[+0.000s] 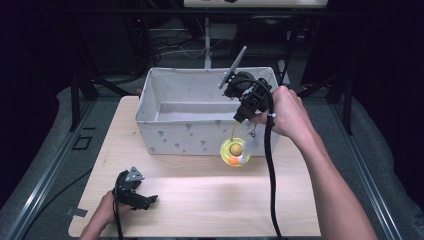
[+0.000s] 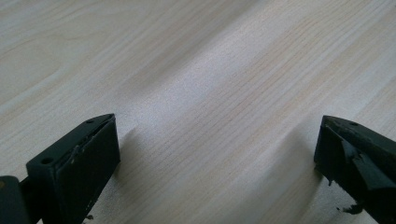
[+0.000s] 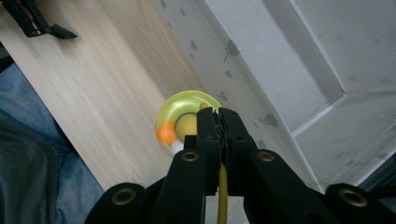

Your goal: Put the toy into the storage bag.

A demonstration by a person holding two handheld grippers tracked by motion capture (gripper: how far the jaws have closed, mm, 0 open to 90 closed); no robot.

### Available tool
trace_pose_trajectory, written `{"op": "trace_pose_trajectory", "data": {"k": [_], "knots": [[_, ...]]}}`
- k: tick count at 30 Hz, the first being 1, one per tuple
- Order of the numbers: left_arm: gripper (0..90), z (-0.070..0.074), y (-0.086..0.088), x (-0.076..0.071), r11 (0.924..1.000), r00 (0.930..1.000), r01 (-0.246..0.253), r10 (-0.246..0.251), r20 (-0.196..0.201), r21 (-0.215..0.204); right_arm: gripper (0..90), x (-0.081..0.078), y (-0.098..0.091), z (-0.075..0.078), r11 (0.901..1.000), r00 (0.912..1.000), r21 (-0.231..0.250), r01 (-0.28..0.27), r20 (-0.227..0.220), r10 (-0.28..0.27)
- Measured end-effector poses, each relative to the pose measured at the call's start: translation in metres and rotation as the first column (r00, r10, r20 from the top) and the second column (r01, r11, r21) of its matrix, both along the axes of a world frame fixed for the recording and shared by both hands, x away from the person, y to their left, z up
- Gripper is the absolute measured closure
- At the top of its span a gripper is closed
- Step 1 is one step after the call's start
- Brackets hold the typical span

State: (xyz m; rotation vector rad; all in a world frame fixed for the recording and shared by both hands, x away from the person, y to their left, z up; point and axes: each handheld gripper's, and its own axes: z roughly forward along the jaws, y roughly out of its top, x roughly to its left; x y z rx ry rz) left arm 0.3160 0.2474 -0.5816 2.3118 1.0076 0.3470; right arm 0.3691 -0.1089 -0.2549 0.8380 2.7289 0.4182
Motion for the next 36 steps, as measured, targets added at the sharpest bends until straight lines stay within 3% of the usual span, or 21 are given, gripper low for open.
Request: {"op": "trace_pose_trajectory", "data": {"k": [17,36], "knots": [[0.2,0.000,0.000,0.000,1.0000,1.0000,0.001,-0.001,0.000,0.000,88.2,-0.002,0.002,0.035,0.9999,0.9993,-0.010,-0.010,0.037,0.010],[0.2,0.000,0.000,0.000,1.0000,1.0000,0.001,-0.001,0.001,0.000,88.4,0.007,0.001,0.071,0.9998,0.9968,0.001,0.021,0.077,-0.021]]}}
